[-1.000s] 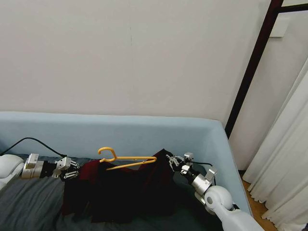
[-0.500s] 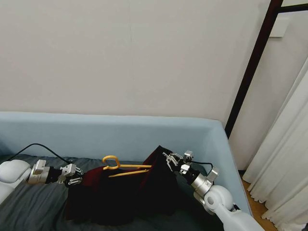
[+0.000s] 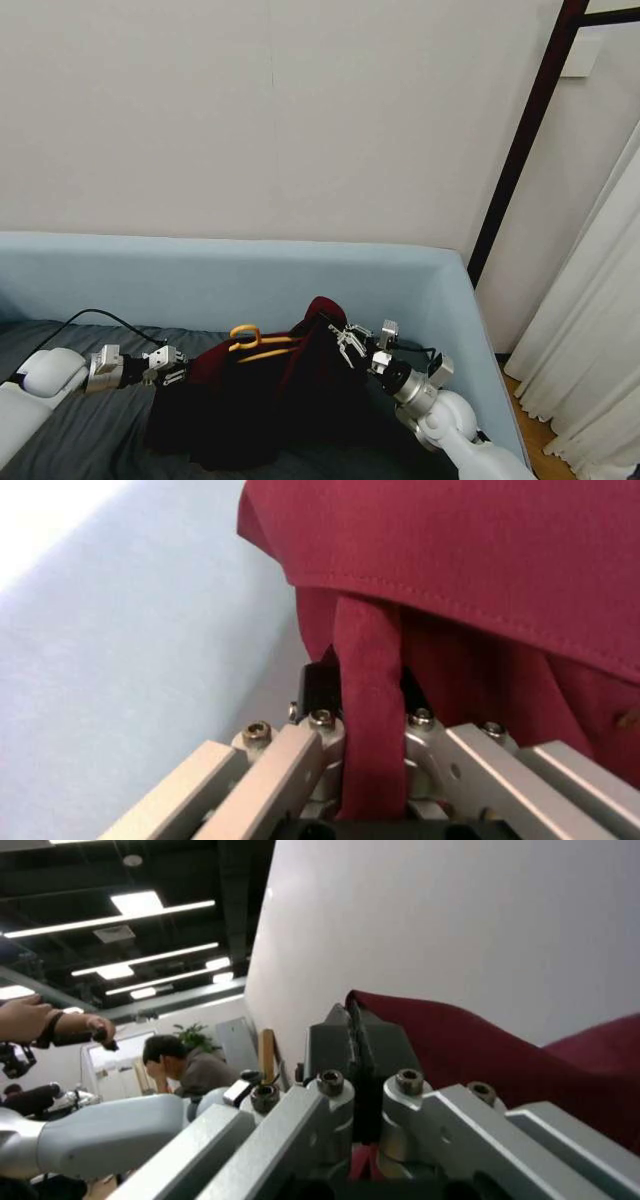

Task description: Pick up the clothes from the sofa and hang them on the clothes hanger.

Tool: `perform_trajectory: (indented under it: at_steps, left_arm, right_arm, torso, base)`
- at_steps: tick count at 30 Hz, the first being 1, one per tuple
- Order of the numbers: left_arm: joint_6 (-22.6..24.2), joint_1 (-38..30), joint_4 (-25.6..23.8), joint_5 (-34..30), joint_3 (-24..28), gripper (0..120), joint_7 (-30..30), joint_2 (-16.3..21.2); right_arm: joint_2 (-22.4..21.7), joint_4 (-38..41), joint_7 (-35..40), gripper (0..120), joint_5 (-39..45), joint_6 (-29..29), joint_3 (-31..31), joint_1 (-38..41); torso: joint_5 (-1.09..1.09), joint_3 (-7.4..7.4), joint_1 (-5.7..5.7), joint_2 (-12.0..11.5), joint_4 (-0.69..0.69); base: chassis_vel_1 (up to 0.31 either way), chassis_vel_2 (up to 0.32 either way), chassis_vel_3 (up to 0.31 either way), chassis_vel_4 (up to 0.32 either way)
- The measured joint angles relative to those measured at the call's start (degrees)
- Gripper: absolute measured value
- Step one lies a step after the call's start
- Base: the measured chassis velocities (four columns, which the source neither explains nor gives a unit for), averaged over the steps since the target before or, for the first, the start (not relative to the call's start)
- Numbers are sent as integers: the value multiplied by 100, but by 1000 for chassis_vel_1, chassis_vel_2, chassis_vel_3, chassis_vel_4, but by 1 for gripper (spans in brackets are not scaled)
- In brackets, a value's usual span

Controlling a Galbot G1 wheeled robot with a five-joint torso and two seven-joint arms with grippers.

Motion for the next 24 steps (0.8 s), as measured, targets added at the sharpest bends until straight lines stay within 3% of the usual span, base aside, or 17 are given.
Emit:
perform_trajectory:
  at_steps: [13, 20, 23, 24]
  left_arm:
    - [59, 20, -697, -584, -126, 1, -290, 268]
    - [18, 217, -995, -684, -249, 1, -475, 379]
    - [-37, 269, -1006, -686, -303, 1, -488, 396]
    - [-67, 288, -1004, -683, -334, 1, -484, 410]
  right_arm:
    - [1, -458, -295, 0, -1143, 394, -370, -409]
    - [106, -518, 147, 0, -1747, 784, -710, -490]
    - [75, -472, 22, 6, -1711, 883, -738, -526]
    - [37, -462, -160, 13, -1663, 907, -717, -539]
  torso:
    - [0, 0, 0, 0, 0]
    - [0, 0, 0, 0, 2]
    - [-1, 0, 0, 0, 2]
    - [-1, 0, 0, 0, 1]
  base:
    - [0, 0, 0, 0]
    - [0, 0, 0, 0]
    - [0, 0, 0, 0]
    - [0, 0, 0, 0]
